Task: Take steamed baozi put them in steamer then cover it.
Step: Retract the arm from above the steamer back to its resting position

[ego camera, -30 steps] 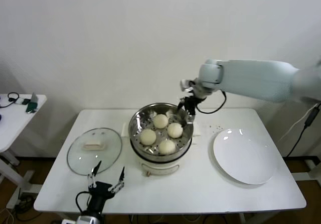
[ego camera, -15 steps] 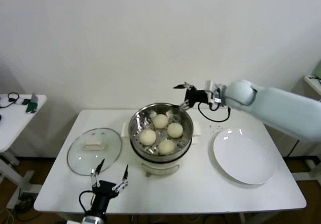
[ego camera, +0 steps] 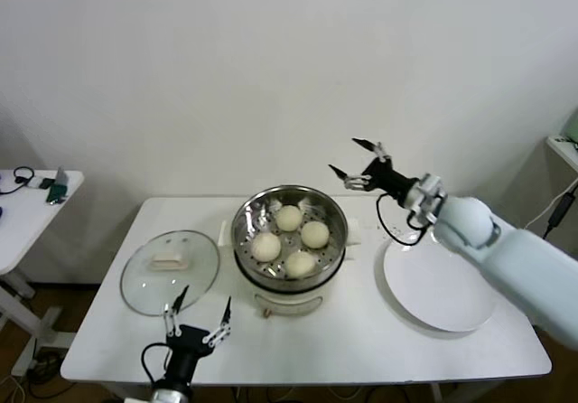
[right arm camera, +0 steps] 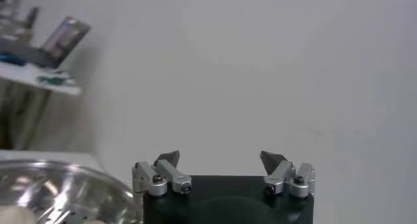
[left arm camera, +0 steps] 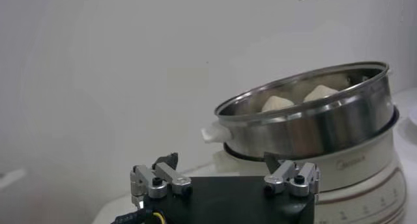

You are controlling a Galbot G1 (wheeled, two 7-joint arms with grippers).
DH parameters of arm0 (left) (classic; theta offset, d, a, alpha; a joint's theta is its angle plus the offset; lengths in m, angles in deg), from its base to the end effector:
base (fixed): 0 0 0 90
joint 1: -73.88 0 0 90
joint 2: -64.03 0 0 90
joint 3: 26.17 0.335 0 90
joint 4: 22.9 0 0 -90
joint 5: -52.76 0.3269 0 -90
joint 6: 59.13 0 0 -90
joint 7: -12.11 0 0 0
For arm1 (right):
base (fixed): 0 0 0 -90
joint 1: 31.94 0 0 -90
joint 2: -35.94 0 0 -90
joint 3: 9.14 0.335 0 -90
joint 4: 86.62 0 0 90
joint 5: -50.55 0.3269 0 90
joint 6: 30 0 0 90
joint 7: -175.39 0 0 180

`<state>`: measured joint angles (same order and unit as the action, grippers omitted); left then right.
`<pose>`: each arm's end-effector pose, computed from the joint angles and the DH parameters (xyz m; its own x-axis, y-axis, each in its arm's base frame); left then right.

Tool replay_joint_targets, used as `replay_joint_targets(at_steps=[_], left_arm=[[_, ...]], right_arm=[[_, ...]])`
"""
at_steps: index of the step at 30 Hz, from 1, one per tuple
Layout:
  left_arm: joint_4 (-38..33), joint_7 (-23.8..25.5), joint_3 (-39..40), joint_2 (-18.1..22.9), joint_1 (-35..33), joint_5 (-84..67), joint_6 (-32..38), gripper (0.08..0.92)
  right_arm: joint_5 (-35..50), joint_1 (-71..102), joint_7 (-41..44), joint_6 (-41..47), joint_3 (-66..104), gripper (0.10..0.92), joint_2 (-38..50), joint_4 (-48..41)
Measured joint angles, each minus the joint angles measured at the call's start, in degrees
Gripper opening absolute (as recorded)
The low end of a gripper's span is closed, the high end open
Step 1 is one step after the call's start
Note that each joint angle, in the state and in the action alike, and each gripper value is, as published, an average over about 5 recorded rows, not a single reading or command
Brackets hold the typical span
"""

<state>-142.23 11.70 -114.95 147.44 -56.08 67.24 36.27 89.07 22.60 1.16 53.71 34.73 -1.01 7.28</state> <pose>0.1064 0.0140 -0.3167 -0.9902 0.0991 0.0979 0.1255 0.9399 0.3175 0.4022 -0.1086 -0.1751 -0.7999 -0.5994 -0.0302 -0.5460 0.7477 -0.3780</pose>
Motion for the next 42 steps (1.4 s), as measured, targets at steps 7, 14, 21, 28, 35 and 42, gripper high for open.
replay_joint_targets(at_steps=[7, 14, 21, 28, 35, 42], left_arm=[[-0.84, -0.66, -1.13, -0.38, 0.31, 2.59, -0.83, 0.823], [-1.18, -2.03, -2.94, -1.37, 1.31, 7.96, -2.17, 0.823], [0.42, -2.84, -5.21, -3.18, 3.15, 23.78, -4.44, 0.823], [5.31, -3.44, -5.48, -5.22, 6.88, 43.72, -6.93, 0.823], [14.31, -5.39, -5.08, -7.1, 14.14, 57.4, -8.22, 0.823], [24.87, -6.6, -4.87, -7.85, 22.09, 65.05, -8.84, 0.823]], right_arm=[[-3.47, 19.13, -2.22, 0.67, 19.61, 0.823, -3.91, 4.46], [-7.02, 35.29, -2.21, 3.24, 35.64, 0.823, -10.62, 9.71], [-10.29, 47.73, -0.41, 4.41, 46.96, 0.823, -17.9, 13.53], [-12.26, 55.51, 0.83, 4.86, 53.8, 0.823, -23.41, 15.28], [-14.68, 60.44, 2.01, 4.93, 57.54, 0.823, -26.99, 15.83], [-16.67, 63.4, 2.74, 4.63, 60.02, 0.823, -29.56, 16.18]])
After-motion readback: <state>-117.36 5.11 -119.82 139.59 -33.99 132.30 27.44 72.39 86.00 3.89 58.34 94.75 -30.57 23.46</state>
